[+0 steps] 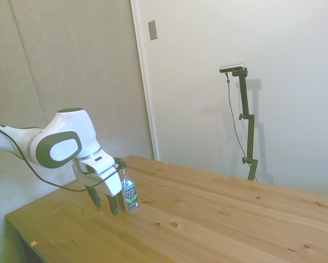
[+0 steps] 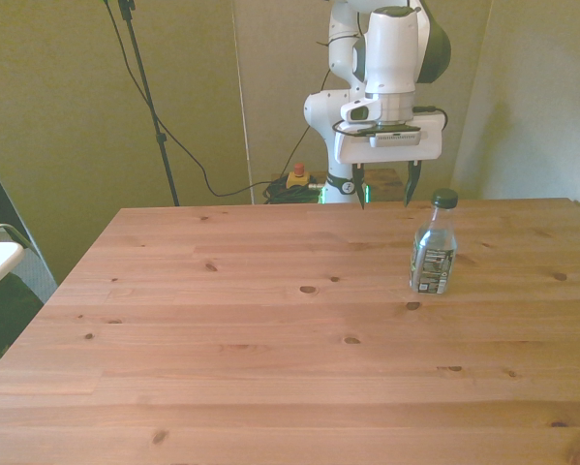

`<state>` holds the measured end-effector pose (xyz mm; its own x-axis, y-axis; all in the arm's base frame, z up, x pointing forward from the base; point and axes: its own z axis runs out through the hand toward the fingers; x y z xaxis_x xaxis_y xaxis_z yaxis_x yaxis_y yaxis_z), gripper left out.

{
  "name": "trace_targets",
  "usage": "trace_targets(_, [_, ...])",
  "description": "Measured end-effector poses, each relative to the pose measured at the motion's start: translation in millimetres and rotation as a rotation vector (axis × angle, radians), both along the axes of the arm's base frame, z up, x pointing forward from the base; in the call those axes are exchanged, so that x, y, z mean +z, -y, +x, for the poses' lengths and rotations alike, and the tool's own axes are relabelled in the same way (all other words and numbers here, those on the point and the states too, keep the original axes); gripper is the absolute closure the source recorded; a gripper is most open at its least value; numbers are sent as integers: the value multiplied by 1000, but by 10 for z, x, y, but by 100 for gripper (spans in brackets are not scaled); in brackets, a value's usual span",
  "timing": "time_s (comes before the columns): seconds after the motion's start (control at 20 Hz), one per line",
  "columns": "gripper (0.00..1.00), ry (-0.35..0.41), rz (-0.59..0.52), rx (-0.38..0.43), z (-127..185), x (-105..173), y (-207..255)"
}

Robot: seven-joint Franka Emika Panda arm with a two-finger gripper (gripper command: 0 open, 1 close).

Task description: Knock down the bottle

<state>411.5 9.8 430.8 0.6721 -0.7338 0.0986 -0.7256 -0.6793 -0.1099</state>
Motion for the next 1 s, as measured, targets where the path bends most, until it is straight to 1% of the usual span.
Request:
trace_targets(0.15, [0, -4, 1, -4, 8, 1, -15])
trace_targets(0.2, [100, -3, 1, -16, 29, 21, -46])
trace_targets(0.4, [100, 10, 9, -58, 170, 180, -313])
trace_targets(0.65, [100, 14, 18, -110, 259, 334, -674])
trace_targets(1.0, [100, 32, 21, -149, 361, 574, -789])
